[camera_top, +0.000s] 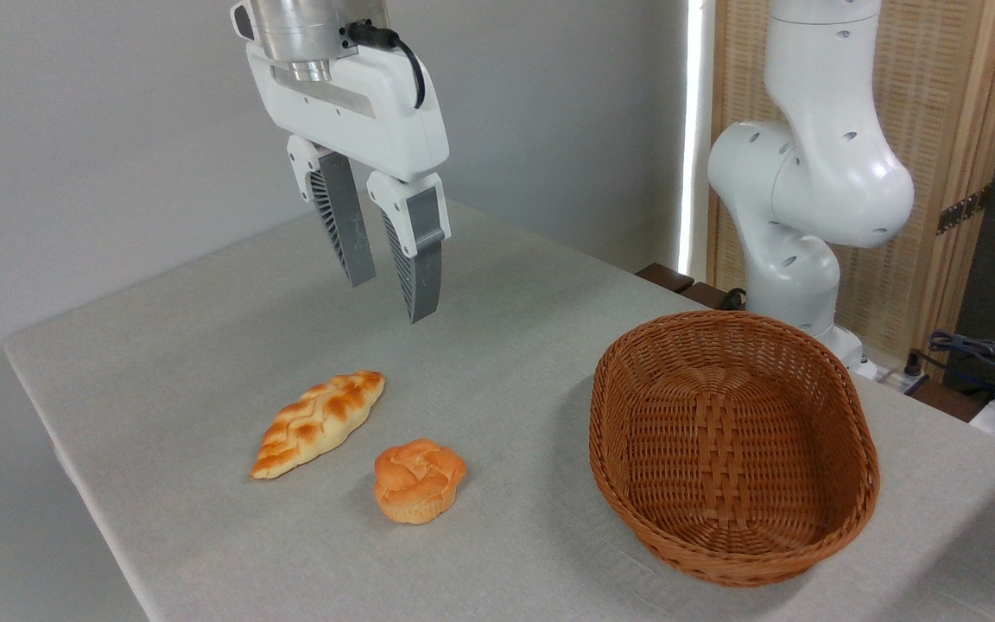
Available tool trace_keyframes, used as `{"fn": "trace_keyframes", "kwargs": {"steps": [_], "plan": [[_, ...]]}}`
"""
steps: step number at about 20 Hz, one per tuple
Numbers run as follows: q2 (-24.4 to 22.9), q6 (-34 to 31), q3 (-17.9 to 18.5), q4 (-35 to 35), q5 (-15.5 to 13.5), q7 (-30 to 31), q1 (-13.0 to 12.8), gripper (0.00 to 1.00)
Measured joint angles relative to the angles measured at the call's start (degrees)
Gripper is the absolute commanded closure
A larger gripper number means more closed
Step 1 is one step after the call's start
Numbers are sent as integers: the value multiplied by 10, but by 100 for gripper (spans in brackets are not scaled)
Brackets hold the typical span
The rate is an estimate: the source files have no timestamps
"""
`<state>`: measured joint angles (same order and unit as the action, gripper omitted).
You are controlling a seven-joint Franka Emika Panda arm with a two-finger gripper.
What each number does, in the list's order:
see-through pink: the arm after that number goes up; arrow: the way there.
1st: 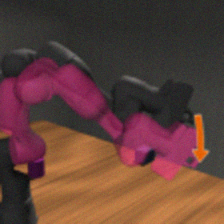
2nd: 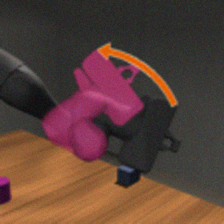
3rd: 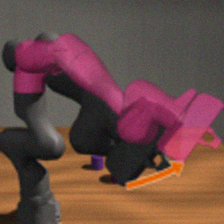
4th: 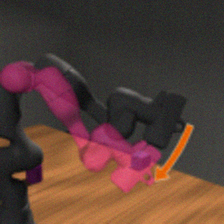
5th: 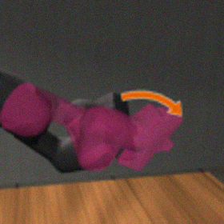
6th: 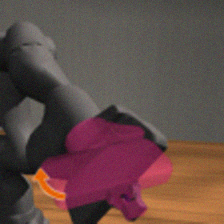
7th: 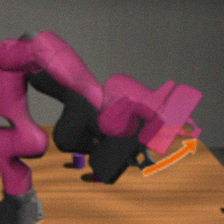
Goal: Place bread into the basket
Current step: 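Lower the open gripper down onto the braided bread loaf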
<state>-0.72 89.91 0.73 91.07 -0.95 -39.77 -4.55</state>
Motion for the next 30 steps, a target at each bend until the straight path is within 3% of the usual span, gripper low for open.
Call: {"fn": "trace_keyframes", "kwargs": {"steps": [16,22,30], "plan": [[1,1,-6,0,-1,0,-3,0],[27,49,-49,6,-22,2,-9,0],[63,213,-115,124,-22,156,-21,0]]}}
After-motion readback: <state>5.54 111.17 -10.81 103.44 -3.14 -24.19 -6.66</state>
